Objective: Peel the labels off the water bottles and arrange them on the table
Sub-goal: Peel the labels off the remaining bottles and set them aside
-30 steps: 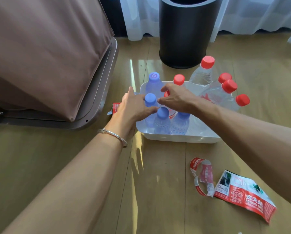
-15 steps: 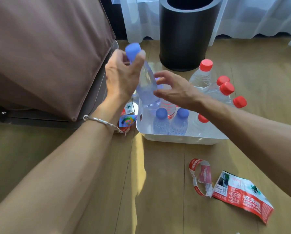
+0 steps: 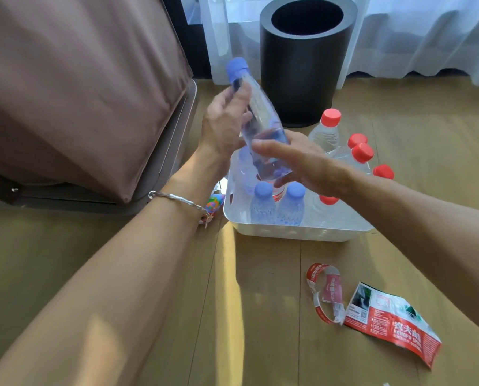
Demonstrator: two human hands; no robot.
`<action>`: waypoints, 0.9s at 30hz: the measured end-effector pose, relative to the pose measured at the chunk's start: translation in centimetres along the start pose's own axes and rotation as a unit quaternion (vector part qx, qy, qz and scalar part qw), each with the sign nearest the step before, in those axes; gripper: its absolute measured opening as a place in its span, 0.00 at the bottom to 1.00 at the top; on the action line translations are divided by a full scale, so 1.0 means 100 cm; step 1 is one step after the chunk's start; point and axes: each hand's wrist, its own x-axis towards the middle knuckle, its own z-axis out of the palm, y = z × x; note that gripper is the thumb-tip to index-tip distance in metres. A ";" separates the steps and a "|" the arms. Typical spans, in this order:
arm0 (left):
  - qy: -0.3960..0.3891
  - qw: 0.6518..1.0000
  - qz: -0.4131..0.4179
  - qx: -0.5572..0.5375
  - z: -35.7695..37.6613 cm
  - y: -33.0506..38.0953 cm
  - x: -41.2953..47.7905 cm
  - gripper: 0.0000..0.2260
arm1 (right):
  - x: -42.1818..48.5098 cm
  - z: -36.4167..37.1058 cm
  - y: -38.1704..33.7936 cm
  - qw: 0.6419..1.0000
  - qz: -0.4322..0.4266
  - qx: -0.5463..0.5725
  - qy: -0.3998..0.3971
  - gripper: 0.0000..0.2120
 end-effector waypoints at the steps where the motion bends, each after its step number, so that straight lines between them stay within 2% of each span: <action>1: -0.013 1.000 -0.018 0.001 -0.002 0.000 -0.001 0.09 | -0.001 -0.003 -0.004 0.995 0.028 0.094 -0.026 0.23; 3: -0.028 0.998 -0.049 -0.021 -0.008 0.000 -0.003 0.12 | -0.001 -0.009 -0.010 0.969 0.067 0.225 -0.078 0.30; 5: -0.077 0.992 -0.069 -0.073 -0.013 0.000 -0.007 0.15 | -0.003 -0.011 -0.015 0.953 0.083 0.262 -0.131 0.36; 7: -0.111 0.983 -0.077 -0.126 -0.013 0.000 -0.011 0.18 | -0.005 -0.006 -0.019 0.950 0.095 0.263 -0.138 0.33; 10: -0.086 0.978 -0.091 -0.168 -0.013 0.002 -0.010 0.20 | -0.002 0.002 -0.021 0.971 0.080 0.201 -0.103 0.25; 12: -0.044 0.988 -0.072 -0.129 -0.014 -0.001 -0.007 0.26 | 0.000 0.004 -0.021 0.977 0.079 0.179 -0.088 0.21; 13: -0.015 0.995 -0.051 -0.084 -0.016 -0.004 -0.004 0.25 | 0.001 0.004 -0.020 0.978 0.080 0.176 -0.083 0.20; 16: 0.050 0.999 0.006 0.013 -0.016 -0.008 0.000 0.13 | 0.003 0.002 -0.015 0.985 0.083 0.142 -0.058 0.19; 17: 0.057 0.998 0.011 0.023 -0.015 -0.008 0.000 0.14 | 0.003 0.002 -0.014 0.988 0.084 0.123 -0.044 0.19; 21: 0.093 0.994 0.015 0.058 -0.010 -0.012 -0.001 0.29 | 0.005 0.001 -0.012 0.995 0.084 0.044 -0.016 0.18; 24: 0.122 0.988 0.001 0.098 -0.010 -0.018 -0.003 0.32 | 0.005 0.003 -0.013 0.996 0.094 -0.006 0.001 0.17; 27: 0.137 0.984 -0.022 0.109 -0.011 -0.023 -0.002 0.27 | 0.008 0.005 -0.012 0.994 0.091 -0.061 0.013 0.12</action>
